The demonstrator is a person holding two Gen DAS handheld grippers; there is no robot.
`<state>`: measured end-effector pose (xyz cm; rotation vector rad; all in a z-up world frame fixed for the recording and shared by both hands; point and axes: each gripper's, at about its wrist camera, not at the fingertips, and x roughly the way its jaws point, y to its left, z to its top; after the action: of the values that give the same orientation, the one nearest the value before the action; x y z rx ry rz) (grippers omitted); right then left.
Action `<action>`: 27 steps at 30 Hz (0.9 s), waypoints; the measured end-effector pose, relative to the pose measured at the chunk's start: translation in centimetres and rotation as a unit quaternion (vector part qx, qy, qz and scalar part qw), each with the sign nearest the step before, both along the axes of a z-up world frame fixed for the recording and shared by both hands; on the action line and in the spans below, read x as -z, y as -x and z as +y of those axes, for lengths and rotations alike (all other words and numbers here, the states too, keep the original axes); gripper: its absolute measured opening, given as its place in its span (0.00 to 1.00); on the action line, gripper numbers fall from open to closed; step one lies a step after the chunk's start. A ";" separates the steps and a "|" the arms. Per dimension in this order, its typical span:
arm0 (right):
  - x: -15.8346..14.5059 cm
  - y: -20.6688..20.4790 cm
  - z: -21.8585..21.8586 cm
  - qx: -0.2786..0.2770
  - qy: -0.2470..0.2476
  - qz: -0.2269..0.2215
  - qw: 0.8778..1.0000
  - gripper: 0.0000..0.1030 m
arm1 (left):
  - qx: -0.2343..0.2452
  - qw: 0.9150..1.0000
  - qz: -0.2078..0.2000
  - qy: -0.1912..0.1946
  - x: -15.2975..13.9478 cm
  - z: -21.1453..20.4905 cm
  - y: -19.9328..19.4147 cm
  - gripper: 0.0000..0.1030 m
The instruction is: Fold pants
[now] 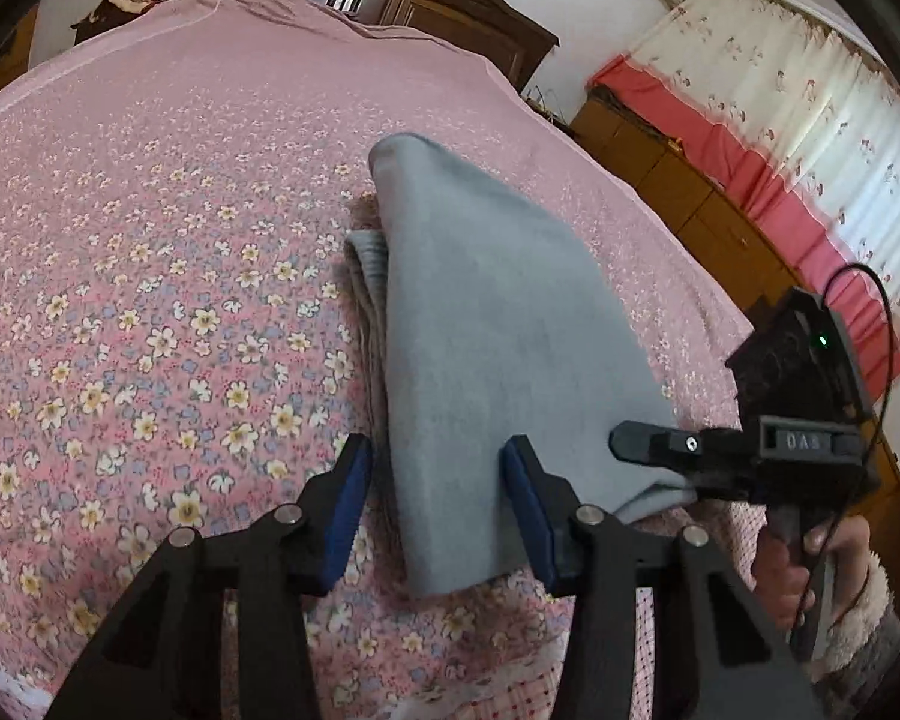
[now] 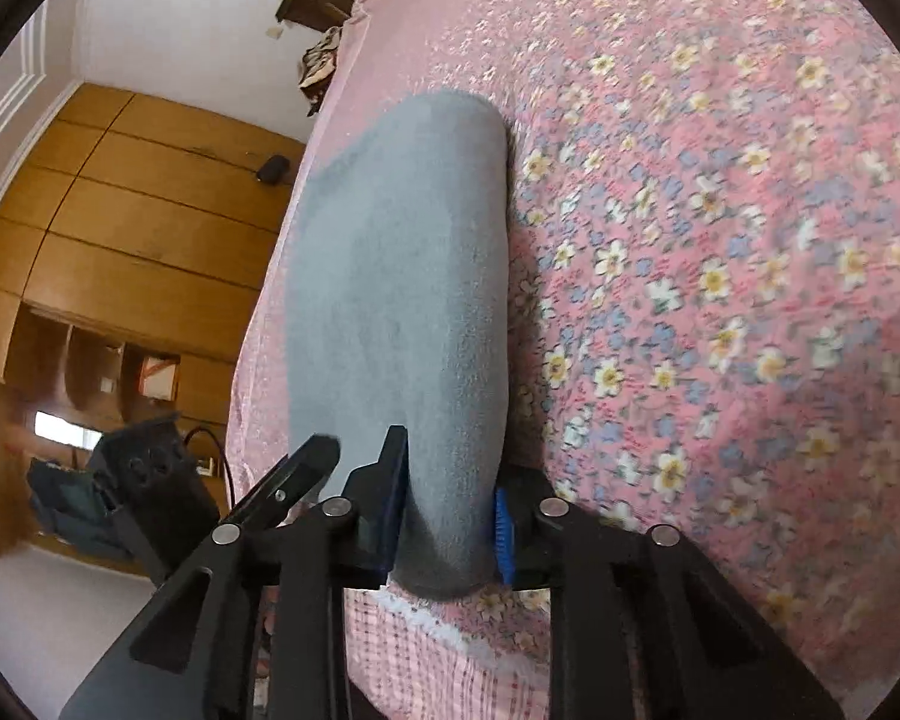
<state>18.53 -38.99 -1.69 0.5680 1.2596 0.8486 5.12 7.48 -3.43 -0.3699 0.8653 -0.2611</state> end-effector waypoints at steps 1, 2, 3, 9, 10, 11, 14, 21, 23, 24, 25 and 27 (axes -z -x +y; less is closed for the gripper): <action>-0.9 0.3 -0.4 -0.006 -0.002 -0.022 1.000 0.27 | 0.001 1.000 -0.001 -0.006 -0.5 -0.1 0.2 0.46; -1.8 0.7 -0.7 -0.010 -0.003 -0.038 0.999 0.27 | 0.003 1.000 -0.006 -0.012 -0.9 -0.1 0.7 0.45; -2.3 0.9 -0.7 -0.010 0.000 -0.045 0.999 0.27 | 0.009 1.000 -0.018 -0.020 -1.8 -0.3 1.1 0.44; -4.9 2.8 -0.2 -0.002 0.030 -0.095 0.995 0.23 | 0.060 0.996 -0.041 -0.059 -3.5 -2.9 1.2 0.14; -5.2 2.9 -0.6 0.010 0.036 -0.099 0.994 0.21 | 0.059 0.996 -0.036 -0.060 -3.1 -3.1 0.9 0.14; -5.3 2.9 -1.4 0.025 0.049 -0.099 0.994 0.20 | 0.059 0.996 -0.028 -0.059 -2.5 -3.0 0.3 0.14; -5.6 2.5 -3.3 0.070 0.073 -0.077 0.992 0.18 | 0.054 0.997 -0.013 -0.054 -0.7 -3.1 0.3 0.13; -6.9 4.3 0.5 -0.022 0.012 -0.093 0.995 0.18 | 0.024 0.999 -0.036 -0.033 -2.4 -2.0 2.8 0.16; -5.7 4.2 1.6 -0.029 0.033 -0.085 0.995 0.18 | 0.021 0.997 -0.061 -0.032 -4.0 -2.9 4.3 0.16; -4.8 4.2 2.0 -0.029 0.041 -0.077 0.996 0.18 | 0.022 0.996 -0.075 -0.035 -4.6 -3.3 4.7 0.16; -3.4 4.2 2.1 -0.028 0.055 -0.063 0.996 0.17 | 0.025 0.995 -0.088 -0.041 -5.0 -4.0 4.8 0.16; -1.8 4.4 1.7 -0.023 0.073 -0.052 0.996 0.00 | 0.034 0.993 -0.084 -0.070 -4.2 -6.0 4.0 0.16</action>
<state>14.12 -37.29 0.08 0.3732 1.2319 0.8068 1.09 1.45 0.75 -0.1850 0.7262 -0.2893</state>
